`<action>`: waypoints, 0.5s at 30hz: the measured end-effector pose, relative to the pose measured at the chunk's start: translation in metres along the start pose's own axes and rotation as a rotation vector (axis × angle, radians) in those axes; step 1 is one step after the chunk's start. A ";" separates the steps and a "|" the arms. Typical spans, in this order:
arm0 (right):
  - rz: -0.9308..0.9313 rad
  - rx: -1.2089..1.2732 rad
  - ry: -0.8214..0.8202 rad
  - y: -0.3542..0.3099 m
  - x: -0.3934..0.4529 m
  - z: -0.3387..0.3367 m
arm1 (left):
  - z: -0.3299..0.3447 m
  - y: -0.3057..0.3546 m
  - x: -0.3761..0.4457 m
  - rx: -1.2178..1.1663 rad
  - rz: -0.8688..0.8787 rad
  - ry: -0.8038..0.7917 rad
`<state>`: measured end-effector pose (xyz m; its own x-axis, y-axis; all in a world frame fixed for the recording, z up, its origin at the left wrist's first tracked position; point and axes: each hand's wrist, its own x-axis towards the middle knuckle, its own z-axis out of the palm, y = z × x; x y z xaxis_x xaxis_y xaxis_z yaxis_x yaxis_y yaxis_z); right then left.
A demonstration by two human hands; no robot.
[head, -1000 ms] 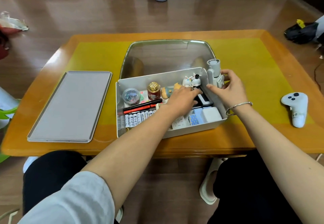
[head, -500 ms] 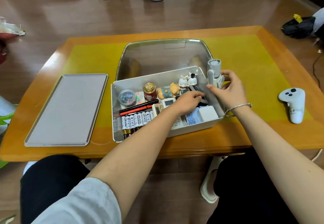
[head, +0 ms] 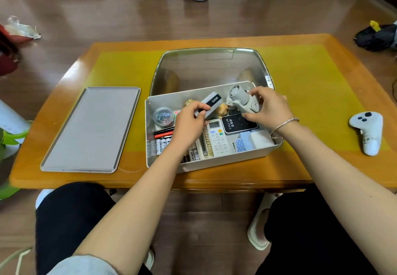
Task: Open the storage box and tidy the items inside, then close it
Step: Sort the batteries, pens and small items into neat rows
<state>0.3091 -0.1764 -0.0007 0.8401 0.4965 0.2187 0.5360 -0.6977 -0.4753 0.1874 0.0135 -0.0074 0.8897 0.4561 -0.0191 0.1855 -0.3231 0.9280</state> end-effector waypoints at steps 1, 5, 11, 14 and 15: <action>-0.032 -0.093 -0.035 -0.002 0.002 0.001 | -0.005 -0.004 -0.004 0.008 0.008 0.033; -0.156 -0.360 -0.183 -0.008 0.008 0.006 | -0.012 -0.018 -0.017 0.027 0.031 0.090; -0.191 -0.547 -0.316 -0.007 0.010 0.017 | -0.009 -0.028 -0.028 0.091 0.013 0.037; -0.207 -0.628 -0.346 -0.010 0.013 0.020 | -0.013 -0.028 -0.028 0.115 0.005 0.025; -0.210 -0.640 -0.349 -0.010 0.014 0.021 | -0.014 -0.028 -0.028 0.118 0.007 0.022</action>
<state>0.3132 -0.1516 -0.0104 0.6968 0.7124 -0.0832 0.7151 -0.6812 0.1568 0.1516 0.0216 -0.0281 0.8818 0.4717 -0.0036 0.2289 -0.4213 0.8776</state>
